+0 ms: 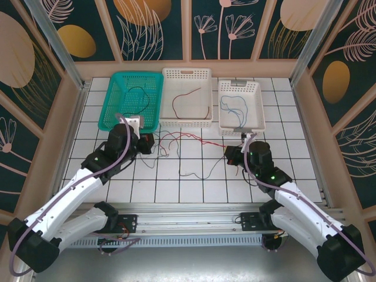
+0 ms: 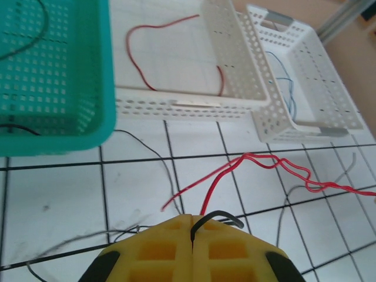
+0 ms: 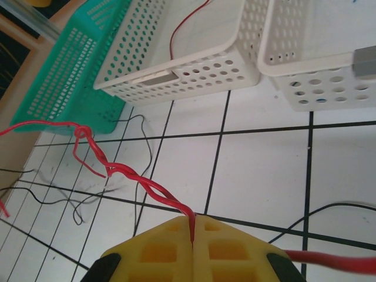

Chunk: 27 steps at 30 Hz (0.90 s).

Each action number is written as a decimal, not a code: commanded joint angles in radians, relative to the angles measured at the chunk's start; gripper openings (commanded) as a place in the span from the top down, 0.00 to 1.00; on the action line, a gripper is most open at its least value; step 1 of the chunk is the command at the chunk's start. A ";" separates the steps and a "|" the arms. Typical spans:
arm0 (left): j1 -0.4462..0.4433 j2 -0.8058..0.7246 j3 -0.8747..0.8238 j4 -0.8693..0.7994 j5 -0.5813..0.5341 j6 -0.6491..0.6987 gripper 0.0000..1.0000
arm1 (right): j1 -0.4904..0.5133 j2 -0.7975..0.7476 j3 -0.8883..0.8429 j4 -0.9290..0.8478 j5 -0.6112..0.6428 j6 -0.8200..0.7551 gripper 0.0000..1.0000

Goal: Untangle the cables

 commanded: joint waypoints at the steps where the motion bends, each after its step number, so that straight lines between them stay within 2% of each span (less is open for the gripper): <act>1: -0.008 -0.026 -0.043 0.116 0.096 -0.024 1.00 | 0.007 -0.020 0.045 0.056 -0.051 0.013 1.00; 9: -0.014 -0.086 -0.142 0.167 0.112 -0.033 1.00 | 0.007 -0.046 0.085 0.036 -0.038 0.037 1.00; 15: -0.018 -0.066 -0.180 0.147 0.066 -0.039 1.00 | -0.015 -0.101 0.112 -0.059 0.114 0.081 1.00; 18: -0.025 -0.055 -0.193 0.167 0.064 -0.049 1.00 | -0.051 -0.115 0.099 -0.061 0.086 0.124 1.00; 22: -0.033 -0.025 -0.207 0.186 0.057 -0.056 1.00 | -0.106 -0.136 0.080 -0.020 -0.023 0.172 1.00; 27: -0.046 0.016 -0.225 0.215 0.045 -0.061 0.97 | -0.151 -0.151 0.113 -0.091 -0.006 0.150 1.00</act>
